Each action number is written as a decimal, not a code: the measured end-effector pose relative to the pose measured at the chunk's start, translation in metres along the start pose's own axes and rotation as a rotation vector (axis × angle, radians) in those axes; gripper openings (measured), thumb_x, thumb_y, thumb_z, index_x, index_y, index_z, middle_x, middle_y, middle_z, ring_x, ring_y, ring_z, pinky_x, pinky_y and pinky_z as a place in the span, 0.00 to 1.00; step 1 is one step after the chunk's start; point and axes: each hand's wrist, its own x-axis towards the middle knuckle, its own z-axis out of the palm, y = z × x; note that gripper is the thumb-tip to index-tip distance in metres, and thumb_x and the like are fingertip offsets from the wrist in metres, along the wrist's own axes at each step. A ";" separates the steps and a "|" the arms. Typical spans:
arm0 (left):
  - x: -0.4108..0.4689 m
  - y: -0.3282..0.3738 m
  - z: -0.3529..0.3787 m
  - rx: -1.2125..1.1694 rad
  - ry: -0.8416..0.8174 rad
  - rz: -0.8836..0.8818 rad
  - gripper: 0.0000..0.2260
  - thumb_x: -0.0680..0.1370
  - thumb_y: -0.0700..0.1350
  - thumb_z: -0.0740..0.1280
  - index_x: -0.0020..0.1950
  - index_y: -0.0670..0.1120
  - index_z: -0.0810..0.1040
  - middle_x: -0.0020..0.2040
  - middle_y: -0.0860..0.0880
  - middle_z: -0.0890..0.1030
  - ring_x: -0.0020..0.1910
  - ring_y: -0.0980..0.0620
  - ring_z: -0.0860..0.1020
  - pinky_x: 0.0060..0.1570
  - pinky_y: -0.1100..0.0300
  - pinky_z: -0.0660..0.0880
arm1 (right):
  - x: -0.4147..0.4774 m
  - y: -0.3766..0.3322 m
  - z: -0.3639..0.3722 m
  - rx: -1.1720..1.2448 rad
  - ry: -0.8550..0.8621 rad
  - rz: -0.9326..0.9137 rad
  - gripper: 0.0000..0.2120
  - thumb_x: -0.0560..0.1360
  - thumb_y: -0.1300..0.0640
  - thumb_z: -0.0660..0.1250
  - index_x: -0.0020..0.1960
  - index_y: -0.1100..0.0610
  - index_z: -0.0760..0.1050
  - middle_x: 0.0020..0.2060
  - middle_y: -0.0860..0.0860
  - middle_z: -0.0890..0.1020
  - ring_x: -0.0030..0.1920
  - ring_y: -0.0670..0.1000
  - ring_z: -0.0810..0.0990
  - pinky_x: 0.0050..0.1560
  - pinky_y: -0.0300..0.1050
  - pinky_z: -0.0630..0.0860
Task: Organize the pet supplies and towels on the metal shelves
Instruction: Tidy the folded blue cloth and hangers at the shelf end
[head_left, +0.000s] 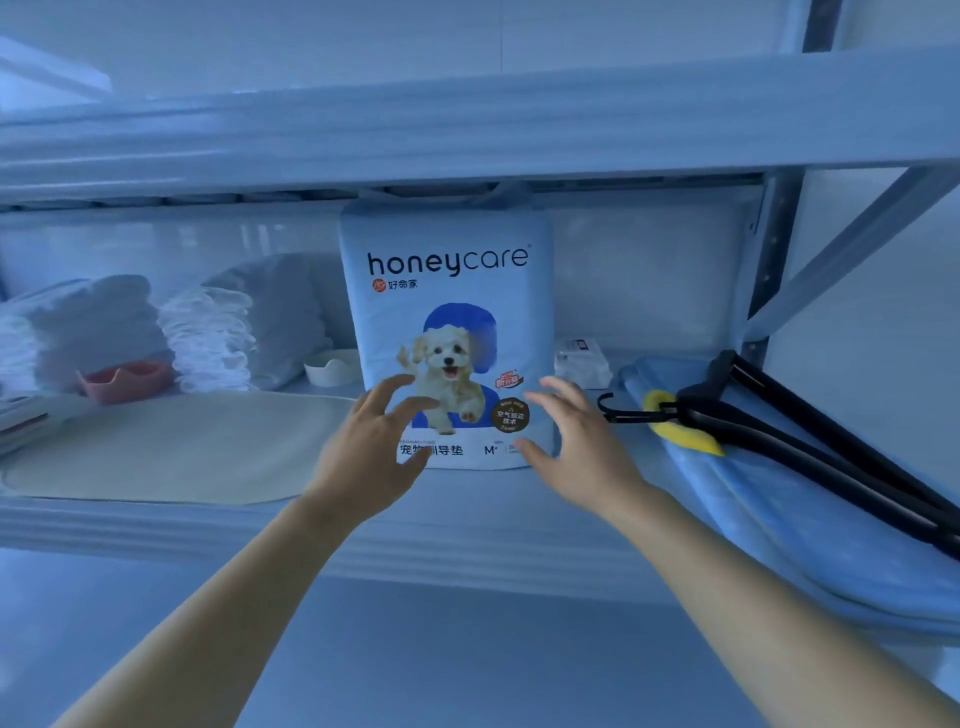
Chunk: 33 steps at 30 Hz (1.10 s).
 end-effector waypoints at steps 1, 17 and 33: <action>0.003 -0.008 0.001 0.014 0.015 -0.007 0.21 0.74 0.50 0.69 0.66 0.57 0.70 0.72 0.56 0.60 0.67 0.51 0.66 0.47 0.54 0.77 | 0.004 -0.001 0.004 0.000 0.016 0.016 0.27 0.75 0.49 0.66 0.71 0.52 0.64 0.74 0.46 0.57 0.72 0.46 0.60 0.65 0.40 0.64; 0.026 -0.053 0.037 -0.190 0.137 -0.158 0.44 0.72 0.47 0.72 0.76 0.44 0.45 0.74 0.45 0.54 0.69 0.46 0.64 0.54 0.56 0.71 | 0.028 0.023 0.045 0.052 0.204 0.029 0.37 0.71 0.55 0.72 0.73 0.51 0.56 0.73 0.52 0.54 0.71 0.48 0.59 0.61 0.35 0.63; 0.046 -0.066 0.059 -0.446 0.127 -0.253 0.45 0.70 0.50 0.73 0.76 0.52 0.44 0.73 0.46 0.62 0.65 0.42 0.70 0.52 0.51 0.73 | 0.043 0.028 0.050 0.139 0.255 0.135 0.42 0.71 0.55 0.73 0.75 0.55 0.50 0.73 0.50 0.59 0.70 0.48 0.61 0.64 0.34 0.61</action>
